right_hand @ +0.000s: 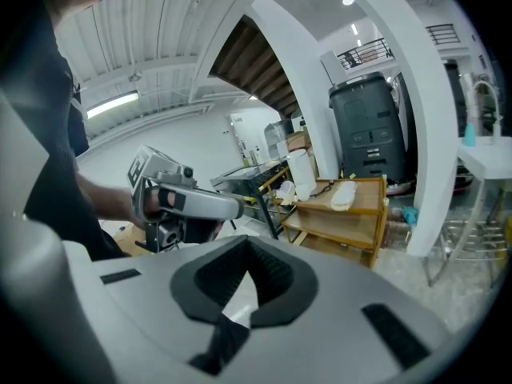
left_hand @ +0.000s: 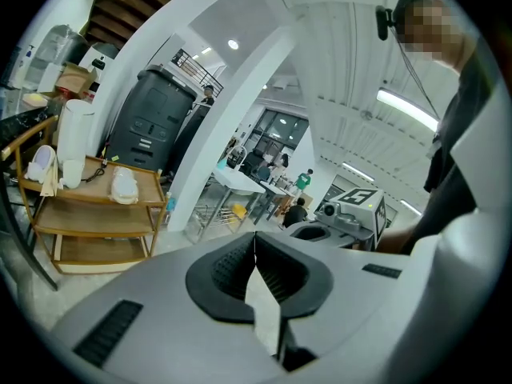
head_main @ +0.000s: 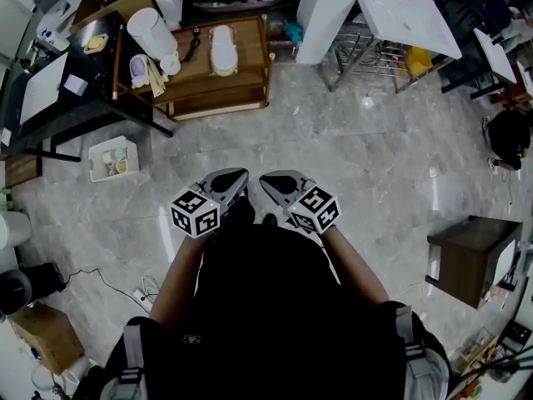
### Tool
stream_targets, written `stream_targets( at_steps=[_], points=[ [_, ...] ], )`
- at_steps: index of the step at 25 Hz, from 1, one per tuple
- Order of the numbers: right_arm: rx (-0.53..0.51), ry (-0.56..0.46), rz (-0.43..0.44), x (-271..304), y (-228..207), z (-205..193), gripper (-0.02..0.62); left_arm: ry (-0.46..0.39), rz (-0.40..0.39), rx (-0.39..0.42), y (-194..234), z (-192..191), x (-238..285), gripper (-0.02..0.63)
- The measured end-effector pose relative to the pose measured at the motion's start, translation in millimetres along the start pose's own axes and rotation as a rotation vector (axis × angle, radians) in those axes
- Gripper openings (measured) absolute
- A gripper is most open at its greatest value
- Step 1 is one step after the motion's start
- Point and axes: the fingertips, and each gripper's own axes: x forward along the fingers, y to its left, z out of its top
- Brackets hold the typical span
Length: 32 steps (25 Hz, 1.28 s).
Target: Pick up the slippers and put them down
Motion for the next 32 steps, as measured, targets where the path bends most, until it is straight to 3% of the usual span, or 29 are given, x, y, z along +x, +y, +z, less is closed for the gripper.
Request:
stream_targets(
  at_steps=[15,20,32],
  points=[
    [0.043,-0.019,-0.076,51,-37,34,0.008,0.060,-0.076,0.008,60,29,9,0.012],
    [0.056,-0.040,-0.108,65,-48,45,0.008,0.082,-0.109,0.046,77,38,14,0.012],
    [0.060,-0.043,-0.124,98,-55,63,0.008,0.067,-0.128,0.031,107,51,4,0.012]
  ],
)
